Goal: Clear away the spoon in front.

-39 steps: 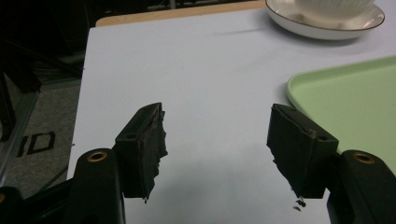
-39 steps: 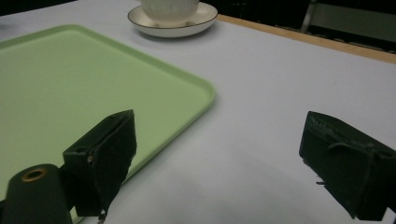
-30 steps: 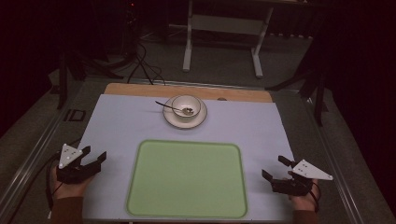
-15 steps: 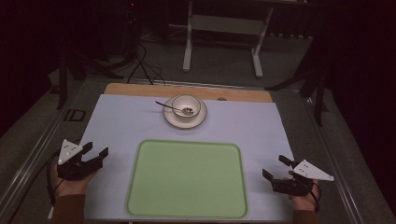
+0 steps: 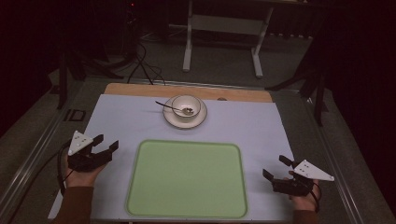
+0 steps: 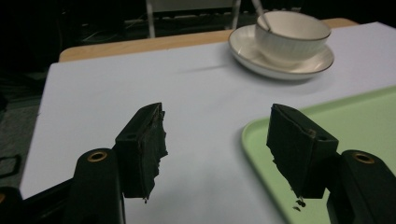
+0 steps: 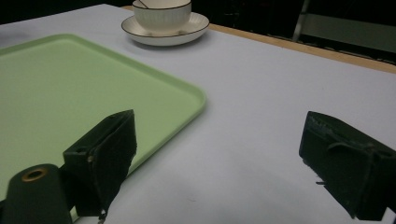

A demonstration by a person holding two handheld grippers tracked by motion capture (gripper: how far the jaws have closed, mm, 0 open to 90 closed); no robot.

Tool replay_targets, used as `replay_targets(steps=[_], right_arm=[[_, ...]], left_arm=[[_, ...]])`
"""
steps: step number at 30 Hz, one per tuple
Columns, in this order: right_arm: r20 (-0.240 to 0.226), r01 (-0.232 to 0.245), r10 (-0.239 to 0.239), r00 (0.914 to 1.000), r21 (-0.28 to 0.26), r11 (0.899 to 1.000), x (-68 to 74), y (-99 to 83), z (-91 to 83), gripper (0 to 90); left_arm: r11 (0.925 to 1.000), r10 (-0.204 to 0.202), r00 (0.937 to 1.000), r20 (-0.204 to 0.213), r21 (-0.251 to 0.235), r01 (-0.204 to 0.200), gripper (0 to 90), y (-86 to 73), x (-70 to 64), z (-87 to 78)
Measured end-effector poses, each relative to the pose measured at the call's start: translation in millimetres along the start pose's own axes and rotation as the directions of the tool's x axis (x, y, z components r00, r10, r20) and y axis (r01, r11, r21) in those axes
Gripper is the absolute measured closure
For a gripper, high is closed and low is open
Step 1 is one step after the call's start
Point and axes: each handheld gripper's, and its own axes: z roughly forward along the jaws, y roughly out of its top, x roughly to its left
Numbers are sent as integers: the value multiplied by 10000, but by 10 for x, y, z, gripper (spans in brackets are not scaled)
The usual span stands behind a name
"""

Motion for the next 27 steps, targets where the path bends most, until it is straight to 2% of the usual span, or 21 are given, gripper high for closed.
replay_targets(steps=[2, 8, 13, 27], right_arm=[[7, -12, 12, 10000, 2, 10000, 0, 0, -2, 109], [-8, -32, 32, 10000, 11, 10000, -6, -7, 2, 110], [-18, -77, 77, 10000, -17, 10000, -13, -10, -3, 109], [-63, -13, 12, 10000, -91, 10000, -14, -8, -6, 109]], left_arm=[[10000, 0, 10000, 0, 0, 0, 368, 0, 0, 0], [9998, 148, 9993, 343, -168, -143, 371, 164, -84, 117], [9995, 288, 9984, 478, -110, -283, 371, 241, -133, 208], [9994, 318, 9954, 909, -165, -304, 375, 357, -308, 470]])
